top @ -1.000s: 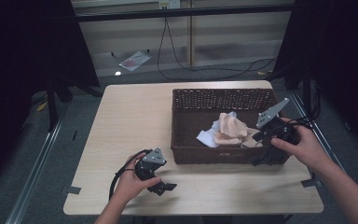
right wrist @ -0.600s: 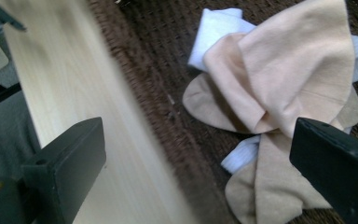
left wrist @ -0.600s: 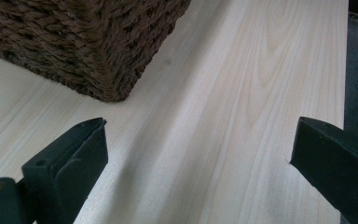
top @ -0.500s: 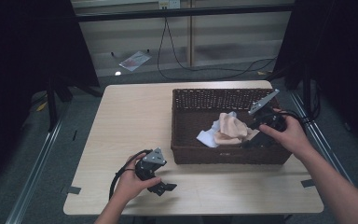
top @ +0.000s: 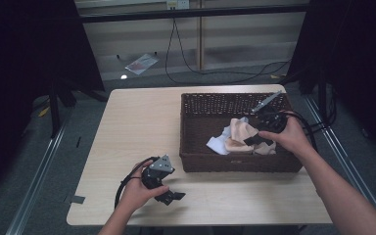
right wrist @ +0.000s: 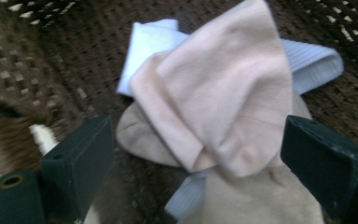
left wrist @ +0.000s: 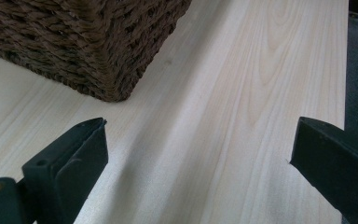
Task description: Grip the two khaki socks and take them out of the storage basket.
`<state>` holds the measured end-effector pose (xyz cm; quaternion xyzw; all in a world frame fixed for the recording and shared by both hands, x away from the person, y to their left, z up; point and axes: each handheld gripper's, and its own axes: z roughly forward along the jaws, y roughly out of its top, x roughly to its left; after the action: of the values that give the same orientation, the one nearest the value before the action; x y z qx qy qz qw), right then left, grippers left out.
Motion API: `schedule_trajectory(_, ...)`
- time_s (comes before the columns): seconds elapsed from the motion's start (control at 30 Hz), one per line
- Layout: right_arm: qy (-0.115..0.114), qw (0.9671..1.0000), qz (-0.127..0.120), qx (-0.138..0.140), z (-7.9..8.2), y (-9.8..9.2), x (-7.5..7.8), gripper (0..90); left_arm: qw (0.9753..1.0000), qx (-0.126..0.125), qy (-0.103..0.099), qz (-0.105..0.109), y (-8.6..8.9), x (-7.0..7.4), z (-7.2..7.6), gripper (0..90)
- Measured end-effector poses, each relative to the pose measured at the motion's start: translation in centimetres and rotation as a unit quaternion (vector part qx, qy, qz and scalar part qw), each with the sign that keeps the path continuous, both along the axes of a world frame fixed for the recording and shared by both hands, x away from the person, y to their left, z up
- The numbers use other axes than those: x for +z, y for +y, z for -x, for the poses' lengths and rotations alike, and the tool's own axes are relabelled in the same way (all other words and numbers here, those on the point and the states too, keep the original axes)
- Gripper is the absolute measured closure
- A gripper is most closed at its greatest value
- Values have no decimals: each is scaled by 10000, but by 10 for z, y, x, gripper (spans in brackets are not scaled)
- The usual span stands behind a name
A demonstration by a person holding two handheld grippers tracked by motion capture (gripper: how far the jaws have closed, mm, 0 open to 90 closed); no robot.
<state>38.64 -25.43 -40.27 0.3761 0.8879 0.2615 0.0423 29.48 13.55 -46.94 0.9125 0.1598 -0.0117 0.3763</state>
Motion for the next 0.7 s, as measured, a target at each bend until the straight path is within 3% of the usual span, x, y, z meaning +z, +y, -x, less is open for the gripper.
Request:
schedule_trajectory(0.3, -12, 9998, 40, -178, -15, 2, -12, 151, 9999, -62, -6, -137, 1, 1, -1, 36)
schedule_trajectory(0.37, 19, 9997, 26, -259, -19, 3, -15, 152, 10000, -55, 2, -67, 1, 0, -1, 36)
schedule_trajectory(0.57, -18, 9993, 187, -338, -27, 4, -22, 241, 10000, -41, -1, -38, 1, -1, -1, 36)
schedule_trajectory(0.6, -10, 9992, 239, -306, -28, 4, -24, 301, 10000, -39, -1, -36, 1, -1, -1, 36)
schedule_trajectory(0.7, 11, 9991, 313, -302, -29, 5, -25, 349, 10000, -37, -5, -48, 1, -1, -1, 36)
